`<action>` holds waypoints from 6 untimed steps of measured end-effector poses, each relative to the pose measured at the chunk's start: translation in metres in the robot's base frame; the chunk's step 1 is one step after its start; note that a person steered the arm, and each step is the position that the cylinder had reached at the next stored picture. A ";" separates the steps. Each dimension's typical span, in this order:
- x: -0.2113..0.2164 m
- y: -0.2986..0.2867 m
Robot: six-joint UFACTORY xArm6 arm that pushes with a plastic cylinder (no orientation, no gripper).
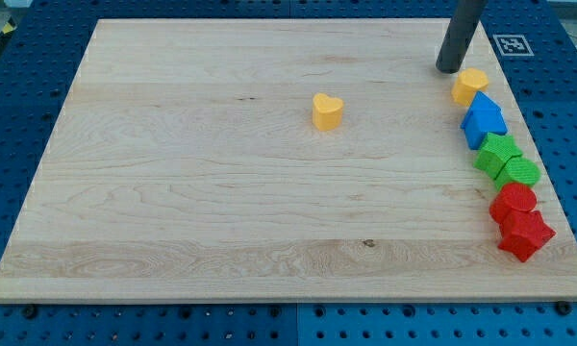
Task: Point your arm to the yellow heart
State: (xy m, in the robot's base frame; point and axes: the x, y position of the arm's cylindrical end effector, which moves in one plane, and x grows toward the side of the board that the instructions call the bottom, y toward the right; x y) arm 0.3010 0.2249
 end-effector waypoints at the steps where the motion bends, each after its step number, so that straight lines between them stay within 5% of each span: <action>1: 0.000 0.004; 4: 0.004 -0.149; 6: 0.063 -0.250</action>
